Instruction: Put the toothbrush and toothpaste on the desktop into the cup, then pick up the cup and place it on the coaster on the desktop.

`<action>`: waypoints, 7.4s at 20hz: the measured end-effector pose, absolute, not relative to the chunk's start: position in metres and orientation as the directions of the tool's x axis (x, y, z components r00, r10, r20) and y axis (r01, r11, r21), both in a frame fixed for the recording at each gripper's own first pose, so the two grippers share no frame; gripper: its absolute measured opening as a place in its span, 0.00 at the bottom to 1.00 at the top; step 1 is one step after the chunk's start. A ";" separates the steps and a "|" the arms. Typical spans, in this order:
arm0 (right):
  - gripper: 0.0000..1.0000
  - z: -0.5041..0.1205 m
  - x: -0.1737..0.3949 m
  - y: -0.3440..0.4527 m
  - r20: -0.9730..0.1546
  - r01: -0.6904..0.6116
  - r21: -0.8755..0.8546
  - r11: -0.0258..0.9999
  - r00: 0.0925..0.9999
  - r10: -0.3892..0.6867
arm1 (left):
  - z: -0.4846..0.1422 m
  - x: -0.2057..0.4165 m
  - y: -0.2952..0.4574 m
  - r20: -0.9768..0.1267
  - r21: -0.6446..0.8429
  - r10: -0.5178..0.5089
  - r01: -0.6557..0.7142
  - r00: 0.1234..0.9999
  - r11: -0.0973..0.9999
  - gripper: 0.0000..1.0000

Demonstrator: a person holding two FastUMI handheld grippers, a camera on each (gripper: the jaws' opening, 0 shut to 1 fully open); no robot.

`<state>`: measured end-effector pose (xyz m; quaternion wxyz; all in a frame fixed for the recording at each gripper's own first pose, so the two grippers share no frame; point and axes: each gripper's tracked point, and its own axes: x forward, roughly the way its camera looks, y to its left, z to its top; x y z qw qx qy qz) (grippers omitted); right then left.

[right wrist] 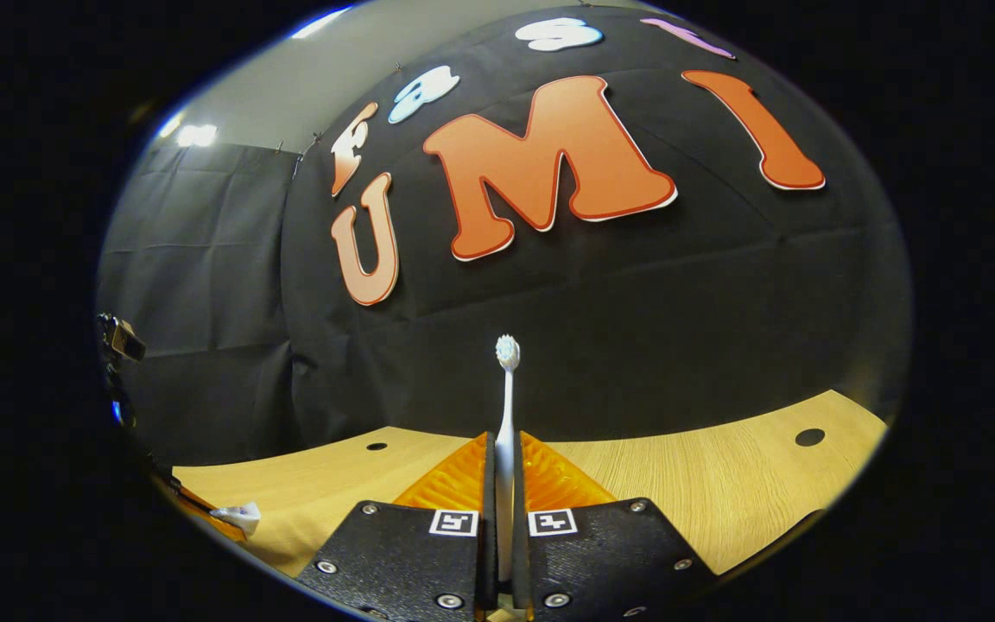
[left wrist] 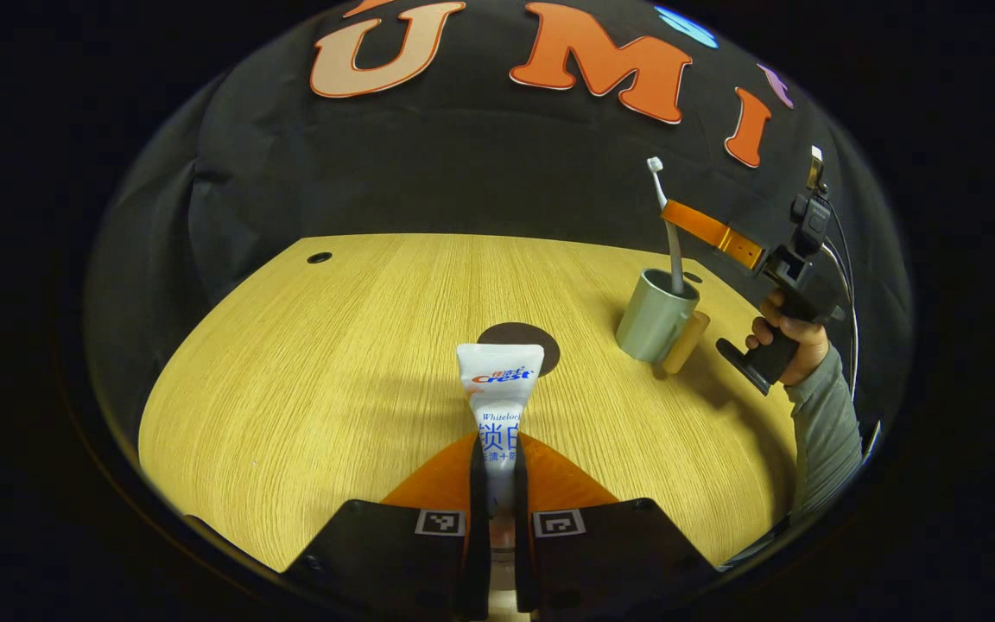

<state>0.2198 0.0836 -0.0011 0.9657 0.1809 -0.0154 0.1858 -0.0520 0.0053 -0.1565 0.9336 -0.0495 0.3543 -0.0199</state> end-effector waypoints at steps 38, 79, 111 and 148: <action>0.58 -0.047 0.114 0.083 -0.067 -0.352 0.226 0.908 0.925 0.375 | -0.092 0.078 -0.049 -0.487 -0.199 -0.203 0.118 0.849 0.973 0.14; 0.92 -0.081 0.051 -0.017 -0.100 -0.158 0.282 0.946 0.976 0.193 | -0.034 0.246 -0.150 0.057 -0.343 -0.212 0.219 0.976 0.914 0.14; 0.93 -0.074 0.055 0.010 -0.182 -0.134 0.307 0.942 0.963 0.196 | -0.071 0.206 -0.155 -0.122 -0.204 -0.304 0.276 0.945 0.939 0.48; 0.93 -0.088 0.128 0.084 -0.681 -0.048 0.135 0.990 0.721 0.128 | -0.027 0.065 0.054 -0.056 0.085 0.026 -0.021 0.998 0.996 0.97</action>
